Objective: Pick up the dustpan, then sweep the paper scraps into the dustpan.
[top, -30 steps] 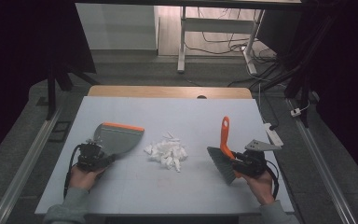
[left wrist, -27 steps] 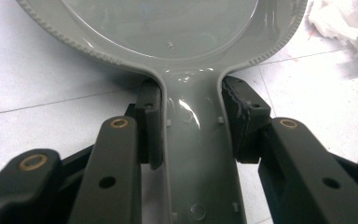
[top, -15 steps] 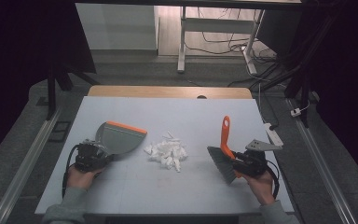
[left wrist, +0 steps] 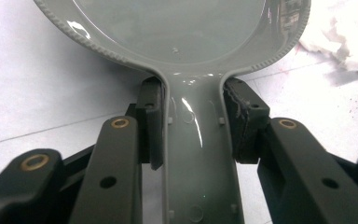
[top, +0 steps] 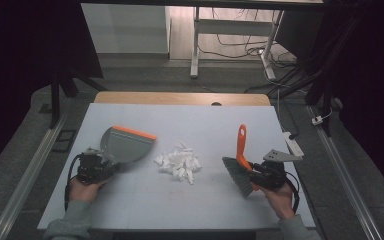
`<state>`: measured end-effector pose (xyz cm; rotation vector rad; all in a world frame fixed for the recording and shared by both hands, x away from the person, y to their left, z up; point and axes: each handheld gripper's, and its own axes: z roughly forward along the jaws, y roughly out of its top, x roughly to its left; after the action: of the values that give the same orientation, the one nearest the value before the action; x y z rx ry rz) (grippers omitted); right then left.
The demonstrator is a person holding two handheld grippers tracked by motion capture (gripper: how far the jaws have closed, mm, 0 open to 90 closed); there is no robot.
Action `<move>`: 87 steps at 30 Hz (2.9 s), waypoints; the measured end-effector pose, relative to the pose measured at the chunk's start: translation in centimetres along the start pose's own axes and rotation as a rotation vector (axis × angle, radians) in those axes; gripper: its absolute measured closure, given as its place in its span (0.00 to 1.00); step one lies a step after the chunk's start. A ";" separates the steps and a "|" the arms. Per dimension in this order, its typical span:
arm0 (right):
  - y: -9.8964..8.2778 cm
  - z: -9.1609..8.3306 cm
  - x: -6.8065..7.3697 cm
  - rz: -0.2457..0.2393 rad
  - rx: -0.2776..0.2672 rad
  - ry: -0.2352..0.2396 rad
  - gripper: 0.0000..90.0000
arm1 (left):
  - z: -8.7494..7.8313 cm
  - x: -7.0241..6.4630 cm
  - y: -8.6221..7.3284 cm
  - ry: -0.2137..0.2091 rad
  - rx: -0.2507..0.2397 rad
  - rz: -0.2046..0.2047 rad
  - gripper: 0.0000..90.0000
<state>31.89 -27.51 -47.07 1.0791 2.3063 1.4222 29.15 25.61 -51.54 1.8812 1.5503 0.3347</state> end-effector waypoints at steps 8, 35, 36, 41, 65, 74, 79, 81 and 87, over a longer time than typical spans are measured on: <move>0.0 0.0 0.0 0.001 -0.007 0.002 0.78 | -0.8 0.7 0.1 -0.032 -0.034 0.020 0.69; 0.0 -0.1 -0.1 -0.004 -0.009 -0.004 0.78 | -3.7 1.1 0.6 -0.105 -0.105 0.149 0.69; 0.0 -0.1 -0.1 -0.004 -0.009 -0.004 0.78 | -3.8 1.2 0.6 -0.111 -0.106 0.156 0.69; 0.0 -0.1 -0.1 -0.004 -0.010 -0.005 0.78 | -4.1 1.2 0.6 -0.127 -0.104 0.172 0.69; 0.0 -0.2 -0.1 -0.008 -0.016 -0.012 0.78 | -6.1 0.8 0.0 -0.235 -0.082 0.296 0.69; 0.0 -0.2 0.0 -0.011 -0.016 -0.012 0.78 | -6.6 0.0 -0.4 -0.257 -0.056 0.367 0.69; 0.0 -0.2 -0.1 -0.010 -0.015 -0.013 0.78 | -6.7 -0.1 -0.6 -0.267 -0.040 0.396 0.69; 0.0 -0.2 -0.1 -0.009 -0.019 -0.012 0.78 | -6.8 -0.2 -0.7 -0.267 -0.036 0.408 0.69; 0.1 -0.2 0.0 -0.012 -0.018 -0.013 0.78 | -7.0 -0.2 -0.8 -0.278 -0.009 0.430 0.69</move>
<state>31.84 -27.64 -46.91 1.0640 2.2830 1.4243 24.37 27.78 -46.79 2.1427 0.9566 0.2516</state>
